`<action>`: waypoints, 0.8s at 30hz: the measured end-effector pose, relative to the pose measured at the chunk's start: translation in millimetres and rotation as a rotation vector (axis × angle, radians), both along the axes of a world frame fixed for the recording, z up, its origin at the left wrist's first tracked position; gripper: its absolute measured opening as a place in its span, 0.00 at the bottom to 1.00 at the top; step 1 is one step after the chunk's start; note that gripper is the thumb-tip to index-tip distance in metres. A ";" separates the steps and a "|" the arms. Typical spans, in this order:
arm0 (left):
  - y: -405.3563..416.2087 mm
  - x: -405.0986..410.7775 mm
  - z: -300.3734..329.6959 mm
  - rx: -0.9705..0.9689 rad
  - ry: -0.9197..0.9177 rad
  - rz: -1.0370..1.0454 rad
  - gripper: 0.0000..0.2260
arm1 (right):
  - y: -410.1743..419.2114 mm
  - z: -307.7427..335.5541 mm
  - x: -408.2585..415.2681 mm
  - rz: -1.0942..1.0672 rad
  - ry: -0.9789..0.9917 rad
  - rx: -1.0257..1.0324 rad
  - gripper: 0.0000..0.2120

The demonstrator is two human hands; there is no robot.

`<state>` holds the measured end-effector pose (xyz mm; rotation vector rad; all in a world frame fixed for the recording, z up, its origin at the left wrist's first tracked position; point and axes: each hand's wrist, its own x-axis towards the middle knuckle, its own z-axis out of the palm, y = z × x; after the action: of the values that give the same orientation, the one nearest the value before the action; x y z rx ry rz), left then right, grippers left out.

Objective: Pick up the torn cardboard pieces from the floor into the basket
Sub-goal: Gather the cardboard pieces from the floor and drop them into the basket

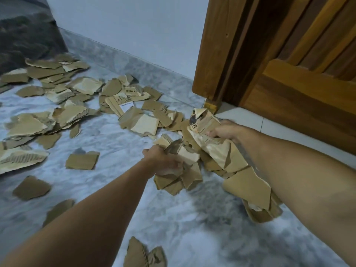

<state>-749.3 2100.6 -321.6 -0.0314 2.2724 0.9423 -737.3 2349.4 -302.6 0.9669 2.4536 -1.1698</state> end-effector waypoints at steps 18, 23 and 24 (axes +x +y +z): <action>36.2 -7.5 -26.2 0.006 0.051 0.082 0.58 | -3.3 -31.0 -24.6 0.052 -0.028 -0.087 0.43; 26.8 4.4 -19.9 -0.222 0.104 -0.102 0.47 | -10.1 -24.5 -2.6 0.013 -0.009 -0.221 0.38; 26.3 8.9 -19.7 -0.286 0.139 -0.153 0.46 | -13.0 -25.6 3.1 0.009 -0.024 -0.241 0.46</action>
<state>-740.4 2126.9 -341.3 0.0850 2.4814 0.5512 -734.3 2336.4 -328.2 0.8928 2.2307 -1.4023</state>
